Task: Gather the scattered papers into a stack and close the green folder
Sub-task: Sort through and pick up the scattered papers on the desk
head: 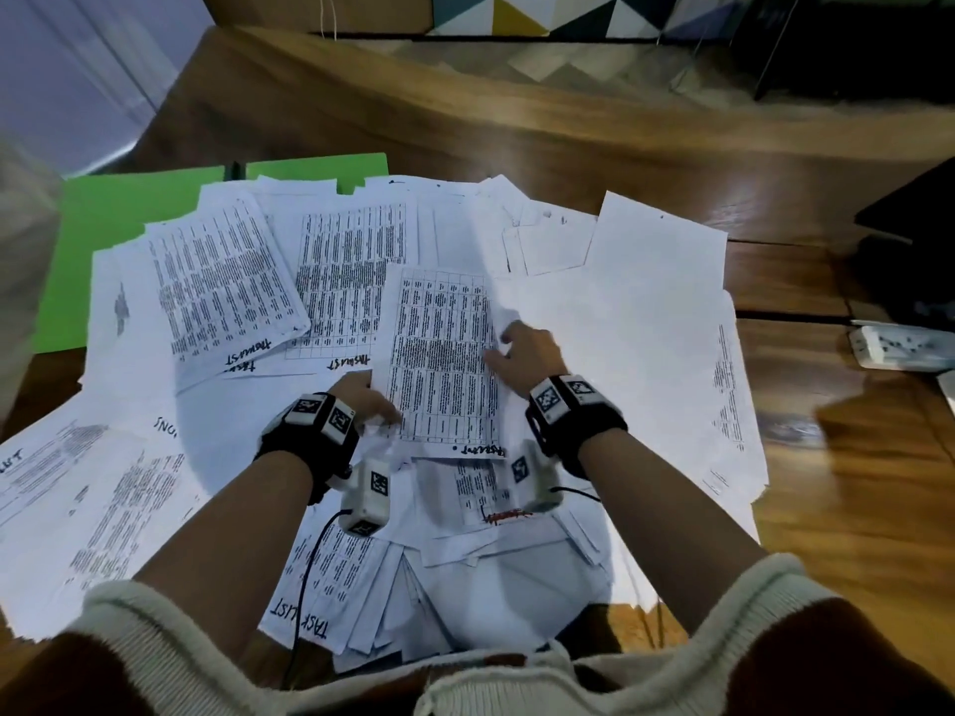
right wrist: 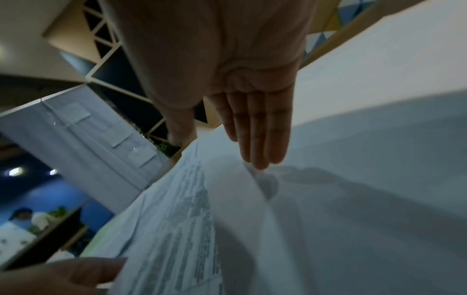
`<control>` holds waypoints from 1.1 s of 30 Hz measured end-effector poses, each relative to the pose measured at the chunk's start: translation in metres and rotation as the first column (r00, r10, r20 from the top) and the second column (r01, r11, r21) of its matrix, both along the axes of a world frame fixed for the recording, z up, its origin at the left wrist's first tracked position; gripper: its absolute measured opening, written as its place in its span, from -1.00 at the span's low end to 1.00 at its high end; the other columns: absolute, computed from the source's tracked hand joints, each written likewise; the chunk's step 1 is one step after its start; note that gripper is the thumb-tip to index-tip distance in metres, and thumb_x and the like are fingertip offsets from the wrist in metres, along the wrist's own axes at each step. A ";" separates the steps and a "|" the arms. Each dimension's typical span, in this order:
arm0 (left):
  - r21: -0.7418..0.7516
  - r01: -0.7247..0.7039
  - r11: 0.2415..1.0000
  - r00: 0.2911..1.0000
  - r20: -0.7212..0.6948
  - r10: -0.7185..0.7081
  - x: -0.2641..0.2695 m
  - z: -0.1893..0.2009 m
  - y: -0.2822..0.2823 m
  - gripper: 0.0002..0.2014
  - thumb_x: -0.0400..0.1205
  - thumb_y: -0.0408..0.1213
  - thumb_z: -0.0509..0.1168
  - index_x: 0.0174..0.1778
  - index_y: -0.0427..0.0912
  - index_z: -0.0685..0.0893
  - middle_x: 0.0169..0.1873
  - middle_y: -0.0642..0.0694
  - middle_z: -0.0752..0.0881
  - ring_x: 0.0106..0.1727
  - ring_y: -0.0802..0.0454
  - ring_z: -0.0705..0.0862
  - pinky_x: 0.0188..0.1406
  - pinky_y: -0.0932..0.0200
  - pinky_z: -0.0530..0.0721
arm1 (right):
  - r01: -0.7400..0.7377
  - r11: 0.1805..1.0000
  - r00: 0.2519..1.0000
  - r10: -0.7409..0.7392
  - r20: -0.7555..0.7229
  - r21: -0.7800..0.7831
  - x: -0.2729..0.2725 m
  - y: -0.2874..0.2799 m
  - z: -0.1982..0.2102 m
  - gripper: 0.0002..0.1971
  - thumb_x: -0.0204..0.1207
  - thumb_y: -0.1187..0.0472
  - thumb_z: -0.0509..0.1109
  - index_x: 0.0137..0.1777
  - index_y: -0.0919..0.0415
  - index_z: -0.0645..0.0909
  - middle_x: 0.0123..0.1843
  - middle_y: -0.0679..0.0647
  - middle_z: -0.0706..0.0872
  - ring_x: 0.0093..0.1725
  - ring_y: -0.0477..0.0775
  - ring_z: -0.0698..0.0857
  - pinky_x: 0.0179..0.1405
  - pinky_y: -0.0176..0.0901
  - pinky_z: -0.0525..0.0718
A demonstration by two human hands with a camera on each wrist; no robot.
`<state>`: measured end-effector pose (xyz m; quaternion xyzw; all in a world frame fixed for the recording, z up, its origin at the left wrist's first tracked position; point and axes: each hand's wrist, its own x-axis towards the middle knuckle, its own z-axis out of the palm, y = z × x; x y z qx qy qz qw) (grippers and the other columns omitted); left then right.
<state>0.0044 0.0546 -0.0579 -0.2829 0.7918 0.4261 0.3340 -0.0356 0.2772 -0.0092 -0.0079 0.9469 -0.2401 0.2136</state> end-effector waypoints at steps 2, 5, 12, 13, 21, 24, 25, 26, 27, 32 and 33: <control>0.011 -0.008 1.000 1.000 -0.004 0.009 -0.001 0.001 0.000 -0.59 0.34 -0.43 0.57 0.05 -0.36 0.61 0.05 -0.36 0.71 0.00 -0.24 0.68 -0.06 -0.06 0.67 | 0.019 0.999 1.000 -0.019 0.014 -0.044 0.000 -0.001 0.001 -0.44 0.65 -0.19 0.13 0.27 0.33 0.57 0.22 0.29 0.68 0.19 0.27 0.65 0.05 -0.08 0.52; 0.019 -0.087 0.996 0.994 -0.064 0.088 -0.004 0.002 -0.002 -0.33 0.42 -0.16 0.54 0.37 -0.38 0.47 0.20 -0.32 0.63 0.04 -0.21 0.65 -0.06 -0.03 0.65 | 0.204 0.979 0.978 -0.204 -0.037 -0.002 -0.020 0.044 -0.005 -0.43 0.62 -0.21 0.12 0.32 0.27 0.55 0.29 0.31 0.64 0.28 0.31 0.61 0.21 -0.01 0.52; 0.099 -0.210 0.973 0.973 -0.079 0.218 -0.013 0.008 0.003 -0.42 0.51 -0.10 0.45 0.36 -0.33 0.51 0.32 -0.31 0.59 0.26 -0.23 0.59 0.23 -0.12 0.59 | 0.315 0.876 0.939 -0.344 0.016 0.366 -0.033 0.166 -0.036 0.15 0.11 -0.36 0.57 0.56 0.31 0.20 0.44 0.31 0.35 0.47 0.38 0.37 0.41 0.36 0.41; 0.098 -0.192 0.977 0.976 -0.084 0.200 -0.014 0.007 0.004 -0.46 0.52 -0.10 0.44 0.33 -0.32 0.53 0.27 -0.29 0.62 0.18 -0.20 0.61 0.17 -0.08 0.60 | 0.296 0.871 0.943 -0.333 0.028 0.393 -0.030 0.169 -0.039 0.21 0.04 -0.40 0.58 0.55 0.29 0.18 0.43 0.29 0.34 0.47 0.38 0.36 0.41 0.39 0.40; 0.047 -0.149 0.988 0.983 -0.102 0.154 -0.011 0.006 0.005 -0.45 0.57 -0.21 0.41 0.44 -0.34 0.48 0.37 -0.29 0.58 0.34 -0.26 0.59 0.35 -0.16 0.54 | 0.324 0.930 0.922 -0.351 0.162 0.172 -0.027 0.159 -0.050 -0.02 0.28 -0.03 0.62 0.52 0.37 0.13 0.36 0.31 0.49 0.32 0.37 0.58 0.14 0.11 0.60; -0.028 -0.070 0.997 0.993 -0.095 0.067 -0.010 0.007 0.003 -0.49 0.55 -0.39 0.38 0.43 -0.35 0.48 0.33 -0.34 0.58 0.15 -0.31 0.67 0.01 -0.11 0.67 | 0.308 0.947 0.935 -0.320 0.156 0.094 -0.025 0.143 -0.044 -0.45 0.54 0.27 0.32 0.48 0.41 0.28 0.39 0.39 0.52 0.34 0.37 0.56 0.13 -0.02 0.52; -0.051 -0.057 0.997 0.994 -0.094 0.052 -0.010 0.004 0.002 -0.47 0.55 -0.41 0.37 0.46 -0.34 0.45 0.36 -0.34 0.56 0.13 -0.32 0.68 -0.07 -0.08 0.69 | 0.293 0.954 0.941 -0.300 0.156 0.064 -0.025 0.138 -0.041 -0.52 0.54 0.32 0.27 0.46 0.41 0.35 0.40 0.37 0.52 0.35 0.34 0.55 0.15 -0.06 0.50; -0.058 -0.052 0.997 0.995 -0.090 0.046 -0.009 0.005 0.001 -0.45 0.55 -0.43 0.36 0.48 -0.34 0.43 0.38 -0.34 0.54 0.13 -0.32 0.68 -0.11 -0.05 0.69 | 0.282 0.959 0.945 -0.283 0.164 0.031 -0.024 0.133 -0.041 -0.53 0.52 0.37 0.26 0.44 0.40 0.41 0.40 0.35 0.54 0.35 0.32 0.56 0.15 -0.09 0.50; -0.047 -0.065 0.997 0.994 -0.090 0.061 -0.009 0.004 0.002 -0.45 0.56 -0.45 0.35 0.50 -0.34 0.41 0.40 -0.35 0.52 0.15 -0.32 0.67 -0.07 -0.06 0.68 | 0.281 0.960 0.947 -0.275 0.167 -0.014 -0.024 0.127 -0.039 -0.54 0.50 0.42 0.27 0.43 0.41 0.46 0.39 0.35 0.56 0.34 0.32 0.57 0.14 -0.11 0.50; 0.154 -0.296 0.943 0.951 -0.044 0.306 -0.001 0.001 0.003 -0.52 0.65 -0.25 0.22 0.49 -0.33 0.43 0.07 -0.31 0.61 -0.05 -0.22 0.67 0.01 -0.07 0.60 | 0.394 0.904 0.915 -0.367 0.168 -0.166 -0.008 0.084 -0.037 -0.59 0.46 0.41 0.39 0.32 0.47 0.52 0.28 0.40 0.63 0.25 0.36 0.63 0.10 -0.05 0.57; 0.227 -0.388 0.893 0.916 -0.016 0.401 -0.001 -0.002 0.002 -0.49 0.62 -0.11 0.25 0.45 -0.28 0.49 -0.03 -0.25 0.62 -0.14 -0.18 0.66 -0.04 -0.03 0.59 | 0.389 0.905 0.917 -0.363 0.162 -0.170 -0.004 0.074 -0.038 -0.58 0.45 0.40 0.40 0.31 0.47 0.51 0.28 0.40 0.62 0.26 0.36 0.62 0.11 -0.04 0.57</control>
